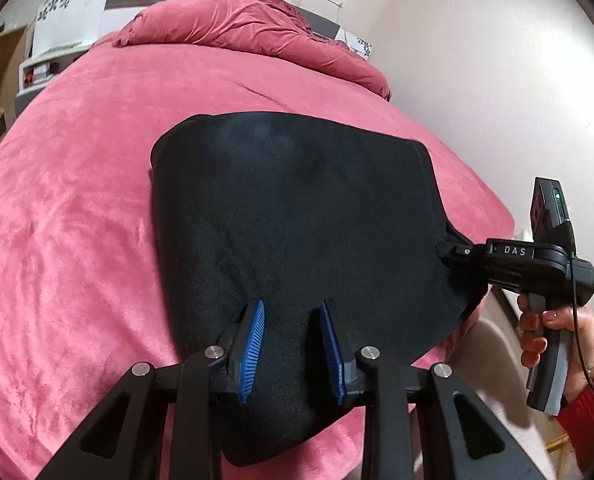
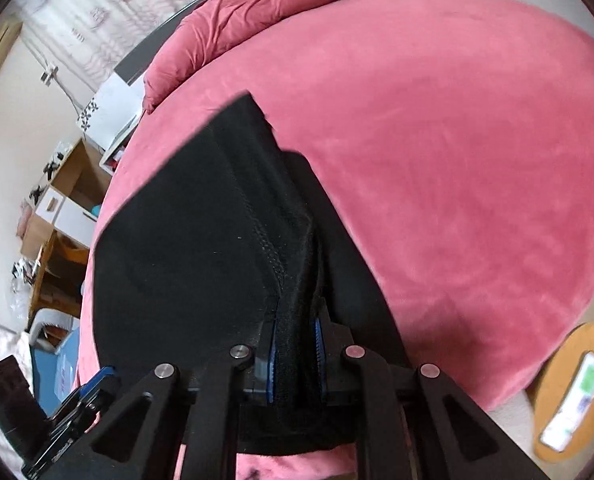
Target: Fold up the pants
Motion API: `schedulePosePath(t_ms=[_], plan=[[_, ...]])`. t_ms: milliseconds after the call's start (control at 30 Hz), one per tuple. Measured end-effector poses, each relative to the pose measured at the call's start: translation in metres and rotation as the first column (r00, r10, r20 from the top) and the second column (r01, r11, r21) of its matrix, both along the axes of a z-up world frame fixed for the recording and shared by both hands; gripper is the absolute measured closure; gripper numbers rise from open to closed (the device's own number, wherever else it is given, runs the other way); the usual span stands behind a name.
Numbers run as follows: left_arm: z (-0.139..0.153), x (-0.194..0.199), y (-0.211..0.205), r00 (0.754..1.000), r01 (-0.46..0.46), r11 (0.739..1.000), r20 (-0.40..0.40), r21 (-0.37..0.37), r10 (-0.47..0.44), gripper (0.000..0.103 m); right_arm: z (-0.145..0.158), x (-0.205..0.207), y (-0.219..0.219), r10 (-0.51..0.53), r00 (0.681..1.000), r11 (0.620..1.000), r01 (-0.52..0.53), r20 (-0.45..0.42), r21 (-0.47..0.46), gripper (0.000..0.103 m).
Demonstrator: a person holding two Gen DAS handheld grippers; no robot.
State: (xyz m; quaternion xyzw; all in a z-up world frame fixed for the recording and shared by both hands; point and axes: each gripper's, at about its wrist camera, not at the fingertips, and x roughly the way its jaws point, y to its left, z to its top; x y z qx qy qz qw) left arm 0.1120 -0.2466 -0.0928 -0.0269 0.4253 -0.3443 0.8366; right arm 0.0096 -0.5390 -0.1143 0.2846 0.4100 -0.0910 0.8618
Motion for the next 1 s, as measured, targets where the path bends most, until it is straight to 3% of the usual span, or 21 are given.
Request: schedulePosePath(t_ms=[67, 167, 300, 400, 500, 700, 800, 900, 1000], plan=[[-0.002, -0.001, -0.001, 1.000, -0.002, 1.000, 0.006, 0.002, 0.002, 0.074, 0.001, -0.002, 0.001, 0.007, 1.000, 1.000, -0.007, 0.011, -0.012, 0.084], [0.003, 0.001, -0.002, 1.000, -0.015, 1.000, -0.020, -0.002, 0.015, 0.074, 0.011, -0.005, 0.001, 0.004, 1.000, 0.999, -0.003, 0.003, -0.035, 0.071], [0.027, 0.016, -0.001, 0.999, -0.030, 0.999, 0.012, -0.043, 0.030, 0.074, 0.052, -0.012, 0.008, -0.009, 0.996, 0.977, 0.027, 0.087, -0.213, 0.068], [0.038, 0.030, -0.013, 0.999, -0.015, 0.998, 0.041, -0.056, 0.018, 0.074, 0.083, 0.001, 0.029, 0.095, 0.986, 0.946, -0.047, 0.136, -0.320, 0.068], [0.045, 0.049, -0.035, 0.999, 0.003, 0.999, 0.051, -0.039, -0.001, 0.074, 0.097, 0.032, 0.055, 0.216, 0.968, 0.913, -0.155, 0.125, -0.377, 0.068], [0.039, 0.080, -0.065, 1.000, -0.018, 1.000, 0.008, 0.000, 0.018, 0.074, 0.075, 0.097, 0.070, 0.270, 0.963, 0.887, -0.239, 0.024, -0.395, 0.068], [0.029, 0.092, -0.074, 0.999, -0.031, 0.997, 0.010, 0.067, 0.031, 0.074, 0.052, 0.115, 0.060, 0.248, 0.968, 0.893, -0.239, -0.025, -0.380, 0.069], [0.012, 0.104, -0.082, 1.000, -0.023, 0.991, 0.011, 0.129, 0.022, 0.074, 0.031, 0.126, 0.043, 0.197, 0.978, 0.903, -0.211, -0.076, -0.375, 0.075], [-0.004, 0.112, -0.088, 1.000, -0.007, 0.986, -0.005, 0.165, 0.008, 0.073, 0.011, 0.128, 0.023, 0.153, 0.985, 0.928, -0.172, -0.081, -0.331, 0.093]])
